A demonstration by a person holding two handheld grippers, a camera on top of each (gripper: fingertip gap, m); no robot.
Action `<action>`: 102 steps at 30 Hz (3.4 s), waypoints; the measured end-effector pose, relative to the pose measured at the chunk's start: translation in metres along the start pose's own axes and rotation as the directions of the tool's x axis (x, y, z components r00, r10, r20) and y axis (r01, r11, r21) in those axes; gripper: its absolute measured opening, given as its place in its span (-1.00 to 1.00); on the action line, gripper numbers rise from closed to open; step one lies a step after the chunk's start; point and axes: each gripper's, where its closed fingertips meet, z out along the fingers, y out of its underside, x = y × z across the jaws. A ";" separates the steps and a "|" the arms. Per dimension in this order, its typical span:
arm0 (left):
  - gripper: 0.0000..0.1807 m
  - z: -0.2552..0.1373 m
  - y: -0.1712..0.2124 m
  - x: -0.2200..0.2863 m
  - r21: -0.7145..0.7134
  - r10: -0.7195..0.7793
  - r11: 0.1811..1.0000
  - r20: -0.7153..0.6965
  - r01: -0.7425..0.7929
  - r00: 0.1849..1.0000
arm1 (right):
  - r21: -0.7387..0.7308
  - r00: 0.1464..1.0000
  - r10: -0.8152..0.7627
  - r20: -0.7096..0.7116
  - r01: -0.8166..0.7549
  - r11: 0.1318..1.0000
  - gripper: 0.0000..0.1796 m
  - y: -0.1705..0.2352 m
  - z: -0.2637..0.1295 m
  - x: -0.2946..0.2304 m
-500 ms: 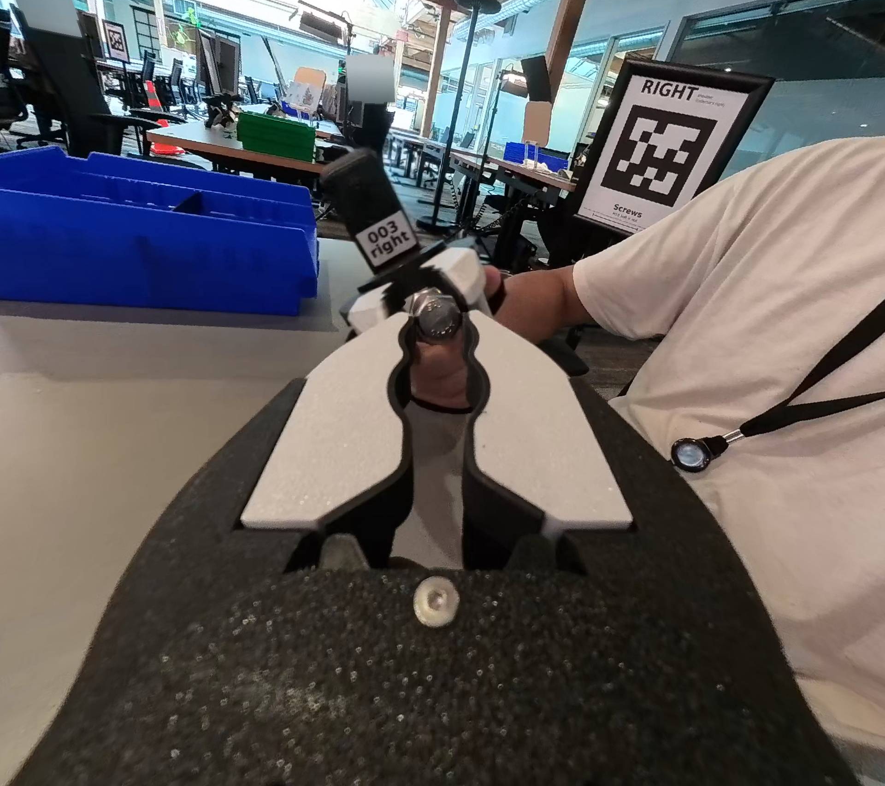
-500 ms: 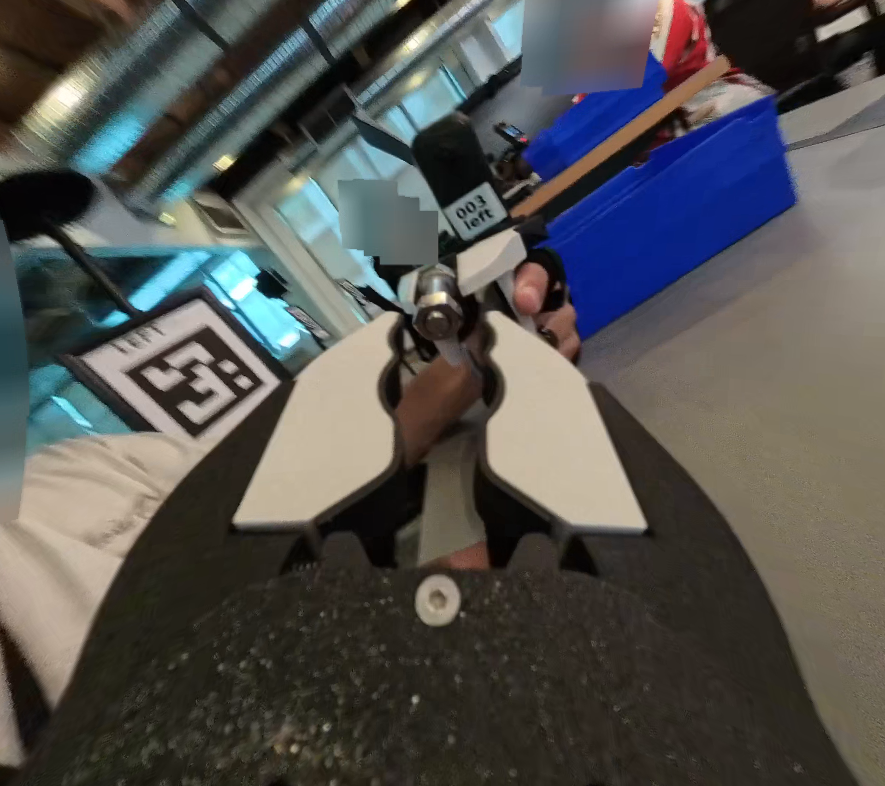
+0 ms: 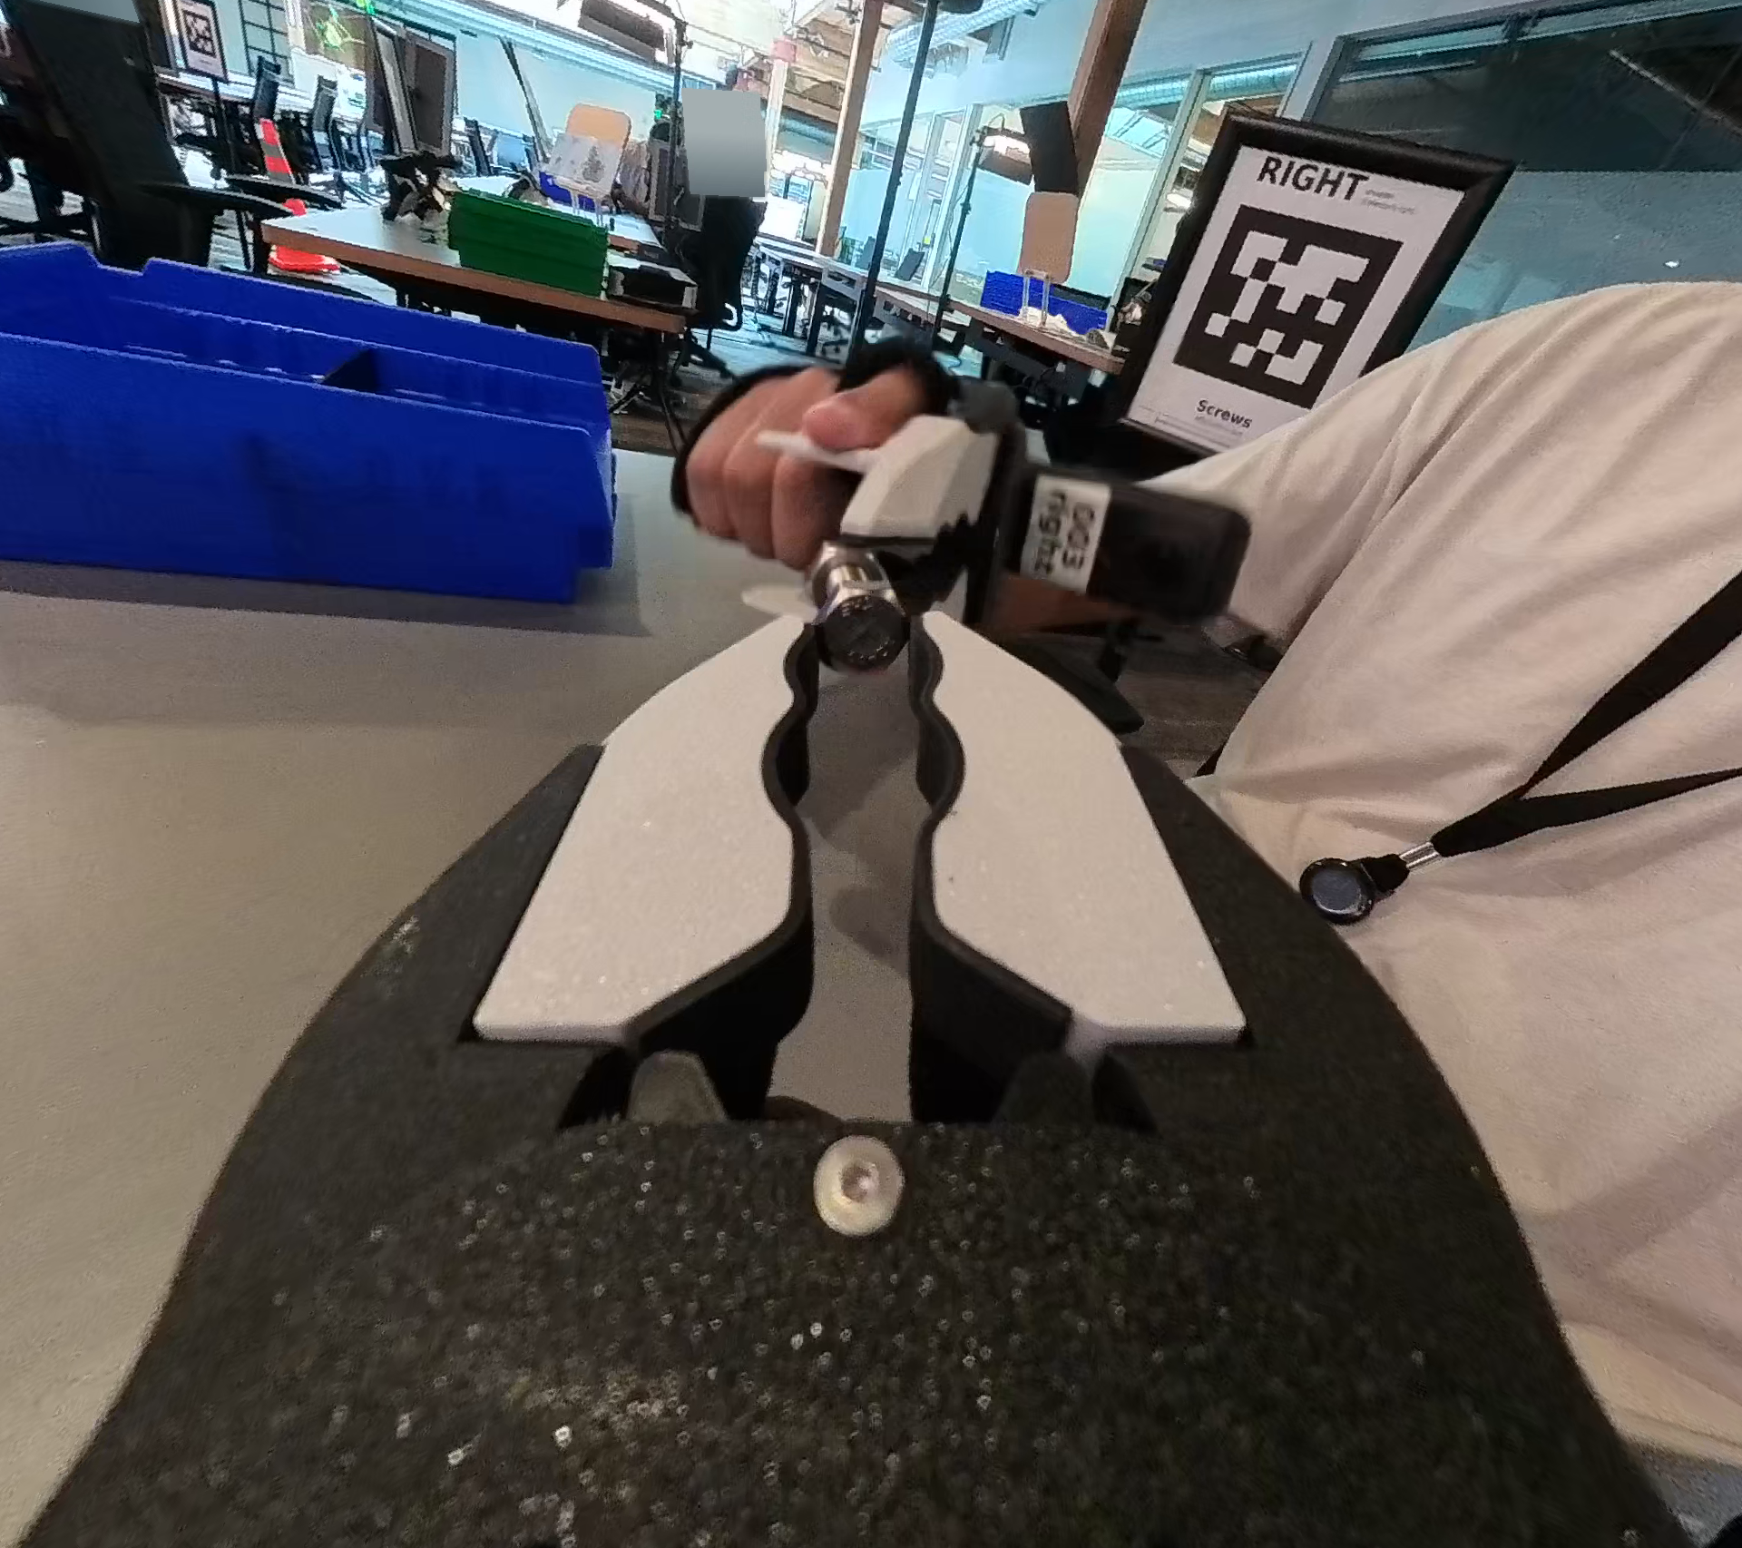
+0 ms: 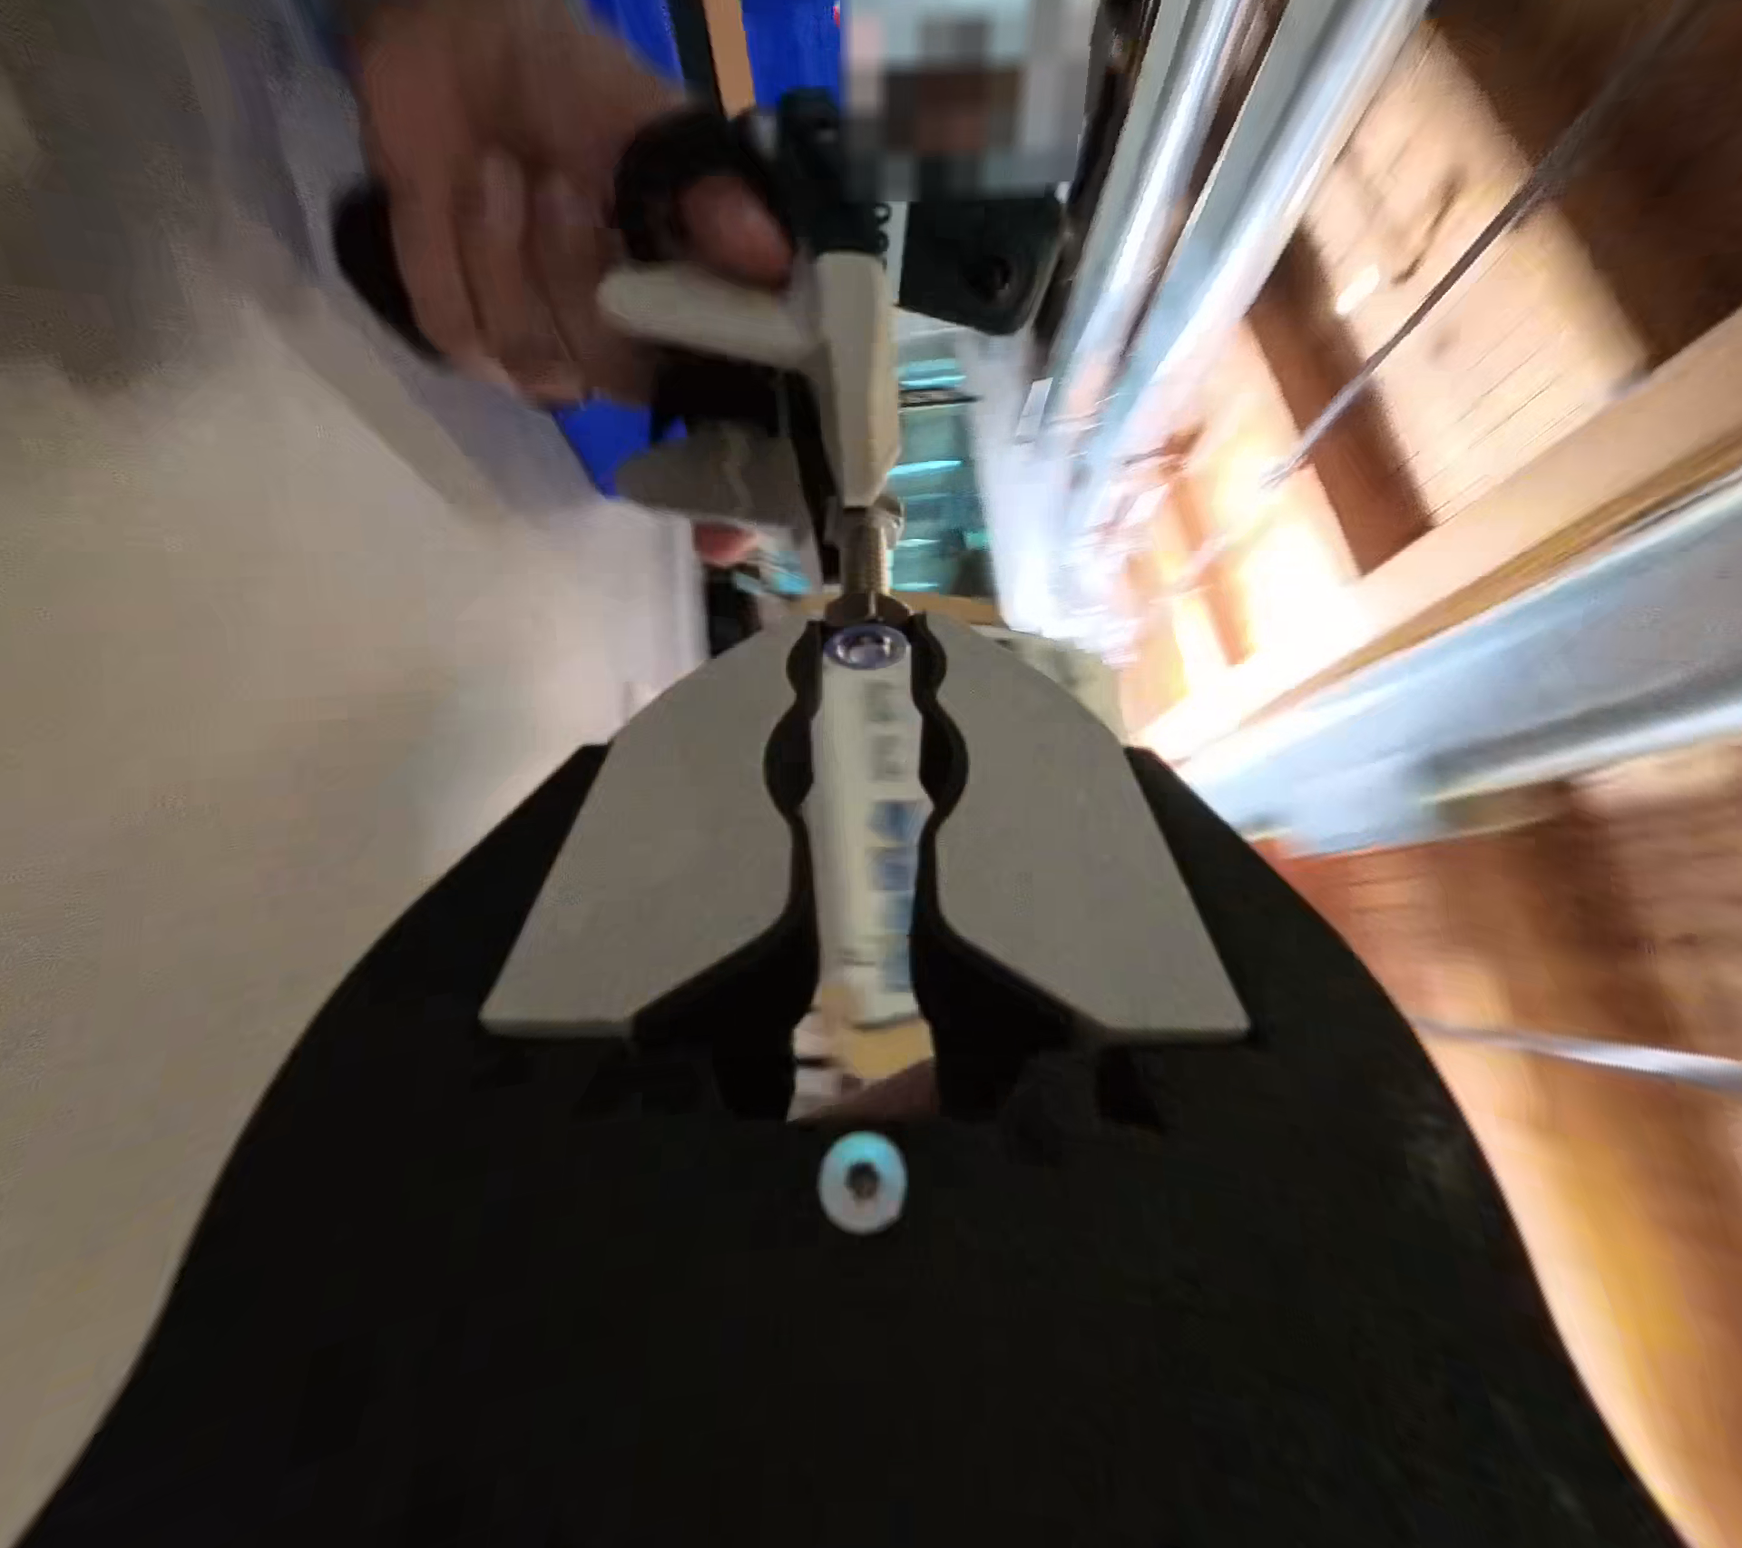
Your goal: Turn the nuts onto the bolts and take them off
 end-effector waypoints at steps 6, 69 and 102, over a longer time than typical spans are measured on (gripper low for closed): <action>-0.81 -0.003 -0.005 0.001 0.026 0.006 1.000 -0.003 -0.006 1.000 | -0.008 1.000 -0.022 0.007 0.022 1.000 -0.57 -0.008 -0.002 -0.007; -0.82 -0.005 -0.007 -0.002 0.035 0.007 0.999 0.016 -0.008 1.000 | -0.026 0.991 0.131 -0.002 -0.131 0.991 -0.80 0.003 0.008 0.002; -0.82 -0.011 -0.021 0.001 0.121 0.028 0.992 0.008 -0.029 1.000 | -0.017 -0.235 0.903 0.360 -0.969 -0.246 -1.00 0.000 0.016 0.017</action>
